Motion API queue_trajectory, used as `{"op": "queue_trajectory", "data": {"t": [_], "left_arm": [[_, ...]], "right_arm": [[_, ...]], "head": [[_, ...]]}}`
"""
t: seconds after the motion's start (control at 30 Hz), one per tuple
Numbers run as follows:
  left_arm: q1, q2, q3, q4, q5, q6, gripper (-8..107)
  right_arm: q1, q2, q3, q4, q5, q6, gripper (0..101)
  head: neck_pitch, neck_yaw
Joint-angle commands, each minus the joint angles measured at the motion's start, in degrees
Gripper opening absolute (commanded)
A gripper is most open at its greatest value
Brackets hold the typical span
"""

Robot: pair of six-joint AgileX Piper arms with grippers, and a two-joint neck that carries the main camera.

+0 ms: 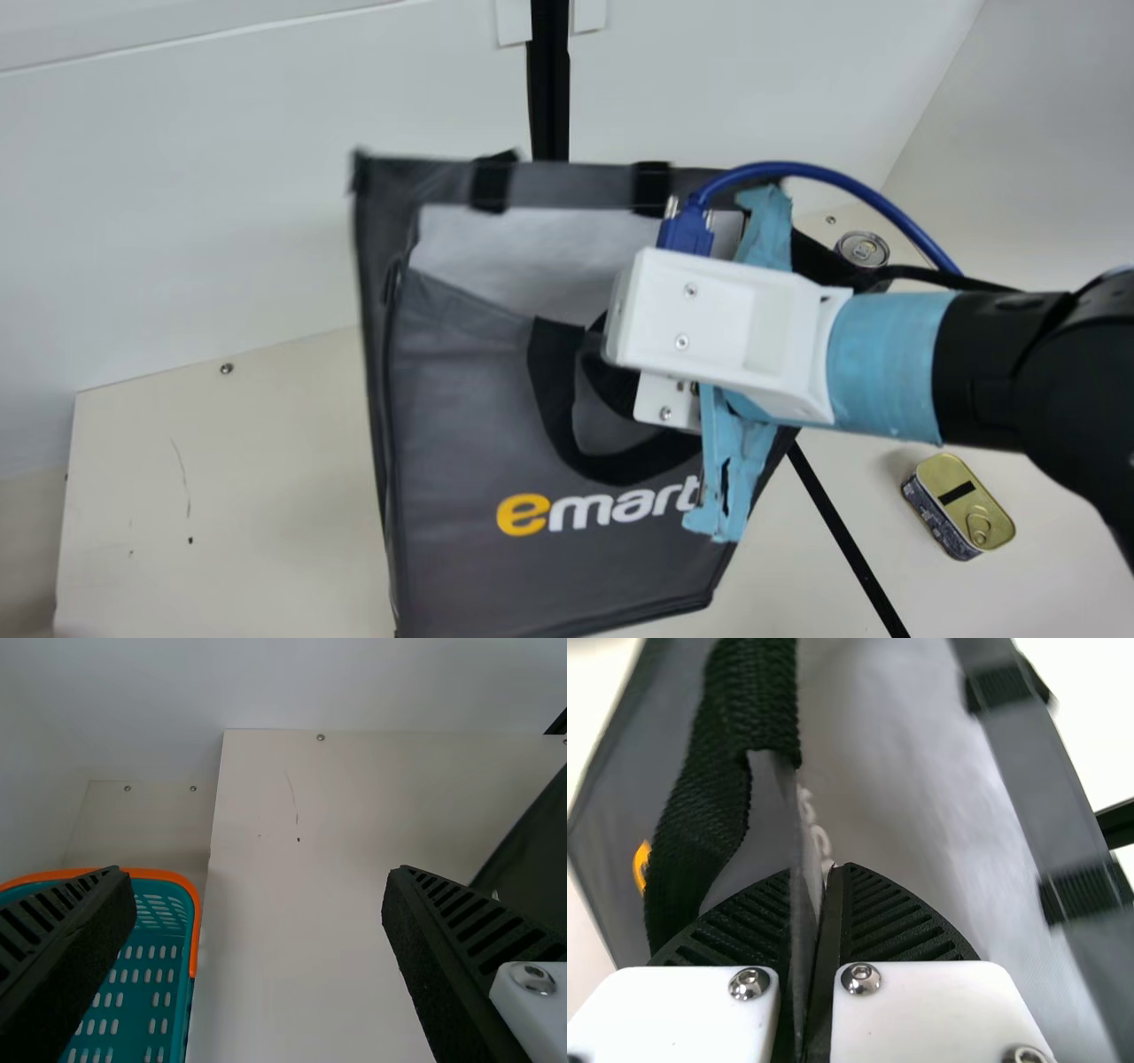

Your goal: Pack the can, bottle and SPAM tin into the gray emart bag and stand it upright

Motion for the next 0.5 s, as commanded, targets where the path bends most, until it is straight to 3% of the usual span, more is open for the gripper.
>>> {"op": "queue_trajectory", "data": {"t": [0.0, 0.43, 0.47], "left_arm": [[0.0, 0.0, 0.0, 0.0, 0.0, 0.0, 90], [0.0, 0.0, 0.0, 0.0, 0.0, 0.0, 90], [0.0, 0.0, 0.0, 0.0, 0.0, 0.0, 90]], "right_arm": [[0.9, -0.4, 0.9, -0.4, 0.0, 0.8, 0], [7.4, -3.4, 4.7, -3.0, 0.0, 5.9, 0], [7.9, -3.7, 5.0, -3.3, 0.0, 6.3, 3]], "head": [[-1.3, 0.0], [-1.3, 0.0], [-1.3, 0.0]]}}
